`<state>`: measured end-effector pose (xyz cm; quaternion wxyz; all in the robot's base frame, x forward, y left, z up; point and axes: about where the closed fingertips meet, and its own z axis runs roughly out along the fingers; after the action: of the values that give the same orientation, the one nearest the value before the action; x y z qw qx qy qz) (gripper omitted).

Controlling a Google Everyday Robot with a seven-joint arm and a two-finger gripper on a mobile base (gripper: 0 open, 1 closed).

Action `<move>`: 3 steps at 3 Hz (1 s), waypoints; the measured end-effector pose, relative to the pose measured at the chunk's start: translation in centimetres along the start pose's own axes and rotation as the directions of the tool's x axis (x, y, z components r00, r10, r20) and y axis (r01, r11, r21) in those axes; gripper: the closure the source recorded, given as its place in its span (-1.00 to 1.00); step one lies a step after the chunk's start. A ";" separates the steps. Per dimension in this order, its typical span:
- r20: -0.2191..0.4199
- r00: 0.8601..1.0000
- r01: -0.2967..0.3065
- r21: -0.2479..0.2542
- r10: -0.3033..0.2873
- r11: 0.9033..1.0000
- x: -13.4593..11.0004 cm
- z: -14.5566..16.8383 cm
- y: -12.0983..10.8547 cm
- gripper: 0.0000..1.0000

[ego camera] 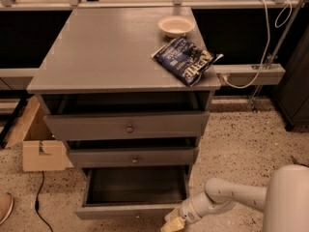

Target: Close bottom drawer

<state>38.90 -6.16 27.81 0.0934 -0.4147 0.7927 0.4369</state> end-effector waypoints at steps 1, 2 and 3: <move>-0.023 1.000 -0.012 0.049 0.013 0.999 1.7 1.5 -2.3 0.31; -0.015 1.000 0.005 0.160 -0.003 0.987 2.5 2.4 -6.3 0.77; -0.011 1.000 0.031 0.262 -0.029 0.965 2.6 2.8 -10.4 1.00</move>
Offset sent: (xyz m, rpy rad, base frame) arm 0.0618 -0.0318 -0.1059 -0.1970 -0.2067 -0.1472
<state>44.33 -8.38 18.41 0.1513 -0.4123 0.8375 0.3253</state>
